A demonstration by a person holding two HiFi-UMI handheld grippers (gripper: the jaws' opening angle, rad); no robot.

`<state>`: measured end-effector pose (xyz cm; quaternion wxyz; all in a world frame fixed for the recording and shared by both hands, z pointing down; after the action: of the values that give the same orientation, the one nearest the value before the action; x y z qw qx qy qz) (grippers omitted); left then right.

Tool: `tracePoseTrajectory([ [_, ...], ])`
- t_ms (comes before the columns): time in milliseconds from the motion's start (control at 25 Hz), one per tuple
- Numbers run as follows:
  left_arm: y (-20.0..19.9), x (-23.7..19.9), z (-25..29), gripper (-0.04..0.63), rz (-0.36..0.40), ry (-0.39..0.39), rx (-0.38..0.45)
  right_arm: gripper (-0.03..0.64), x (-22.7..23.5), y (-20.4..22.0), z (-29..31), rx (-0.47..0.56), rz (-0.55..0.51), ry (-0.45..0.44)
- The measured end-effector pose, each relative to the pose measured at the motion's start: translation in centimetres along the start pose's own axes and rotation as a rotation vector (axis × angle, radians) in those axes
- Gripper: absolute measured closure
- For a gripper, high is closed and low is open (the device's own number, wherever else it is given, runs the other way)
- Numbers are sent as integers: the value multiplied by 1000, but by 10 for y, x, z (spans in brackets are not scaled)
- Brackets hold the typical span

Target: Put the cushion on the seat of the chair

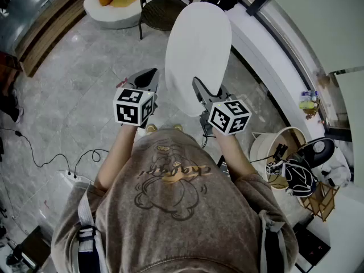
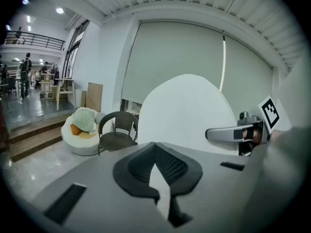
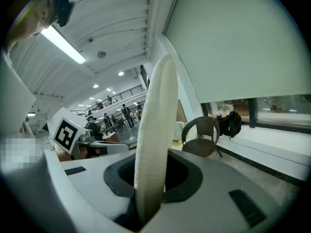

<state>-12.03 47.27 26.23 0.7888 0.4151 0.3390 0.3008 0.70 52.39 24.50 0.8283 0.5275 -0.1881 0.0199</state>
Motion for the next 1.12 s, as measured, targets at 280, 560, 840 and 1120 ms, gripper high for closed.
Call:
tracePoseTrajectory([
  [280, 0, 6, 9, 589, 8, -17, -9, 537, 11, -4, -2, 7, -16, -18],
  [560, 8, 8, 16, 589, -13, -58, -2, 537, 23, -8, -6, 8, -29, -68],
  [840, 13, 19, 18, 589, -34, -94, 20, 537, 42, -10, -15, 4, -20, -97],
  [1120, 13, 22, 24, 589, -43, -119, 21, 537, 59, -9, -13, -6, -11, -111],
])
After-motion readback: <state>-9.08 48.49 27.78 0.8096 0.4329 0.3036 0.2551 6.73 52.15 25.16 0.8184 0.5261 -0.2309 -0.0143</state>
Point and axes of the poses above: the fingertips, and each gripper's own axes: z forward along the fingers, x to its right, y out of its underside, the point moved 1 cm from there along -z, backward along the fingers, and after that the axes turned 11 degrees about y, right-handed, at the moved point
